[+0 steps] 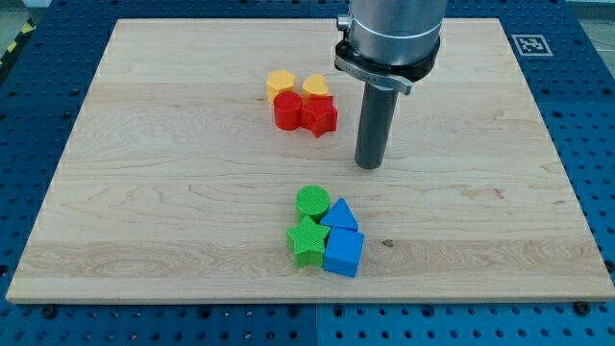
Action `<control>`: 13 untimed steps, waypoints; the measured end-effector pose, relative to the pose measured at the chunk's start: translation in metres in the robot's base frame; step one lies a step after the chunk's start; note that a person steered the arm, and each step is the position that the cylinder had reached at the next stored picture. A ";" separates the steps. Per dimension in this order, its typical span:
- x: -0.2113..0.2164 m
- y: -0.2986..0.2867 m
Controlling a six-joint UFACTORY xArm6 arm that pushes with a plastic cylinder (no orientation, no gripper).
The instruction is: Move your arm to the top center of the board
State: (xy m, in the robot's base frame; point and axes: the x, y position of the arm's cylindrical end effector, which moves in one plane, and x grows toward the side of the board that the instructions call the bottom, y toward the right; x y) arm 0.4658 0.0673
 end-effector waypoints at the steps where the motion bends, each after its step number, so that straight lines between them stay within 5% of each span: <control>1: -0.003 0.000; 13: -0.067 0.000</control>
State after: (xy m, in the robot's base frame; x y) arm 0.3988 0.0673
